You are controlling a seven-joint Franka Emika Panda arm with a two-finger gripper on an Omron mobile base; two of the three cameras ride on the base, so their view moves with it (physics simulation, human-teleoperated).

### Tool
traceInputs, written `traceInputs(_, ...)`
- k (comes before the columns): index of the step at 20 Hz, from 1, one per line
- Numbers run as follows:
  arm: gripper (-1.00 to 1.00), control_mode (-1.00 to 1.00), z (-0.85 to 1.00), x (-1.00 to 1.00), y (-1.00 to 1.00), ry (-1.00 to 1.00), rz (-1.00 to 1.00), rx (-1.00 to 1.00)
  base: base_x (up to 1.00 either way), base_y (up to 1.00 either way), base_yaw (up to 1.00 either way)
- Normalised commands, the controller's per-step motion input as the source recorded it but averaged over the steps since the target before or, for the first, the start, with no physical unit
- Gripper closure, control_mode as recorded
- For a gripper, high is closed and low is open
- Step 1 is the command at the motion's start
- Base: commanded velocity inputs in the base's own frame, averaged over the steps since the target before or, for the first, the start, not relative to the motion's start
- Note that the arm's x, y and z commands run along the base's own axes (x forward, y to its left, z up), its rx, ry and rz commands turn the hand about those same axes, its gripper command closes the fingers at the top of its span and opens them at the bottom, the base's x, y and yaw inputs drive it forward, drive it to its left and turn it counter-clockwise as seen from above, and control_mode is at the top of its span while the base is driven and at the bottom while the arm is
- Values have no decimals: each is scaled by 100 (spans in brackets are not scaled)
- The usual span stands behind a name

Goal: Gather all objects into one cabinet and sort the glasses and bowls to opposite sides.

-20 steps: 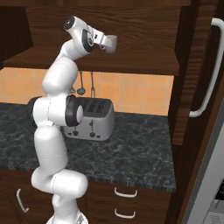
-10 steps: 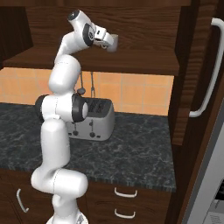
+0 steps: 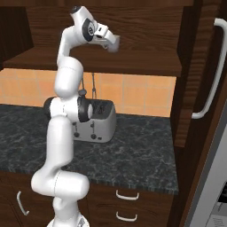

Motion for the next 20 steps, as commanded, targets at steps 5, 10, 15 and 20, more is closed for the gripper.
traceInputs(5, 100, -100, -36, -38, 25, -13, -14, 0, 0, 0, 0)
traceInputs(10, 100, -100, -31, -67, 45, -27, -15, 0, 0, 0, 0)
traceInputs(15, 100, -100, -49, -44, 71, -37, -7, -9, 0, 0, 0)
traceInputs(20, 100, -100, -21, -35, 60, -55, -1, -19, 0, 0, 0)
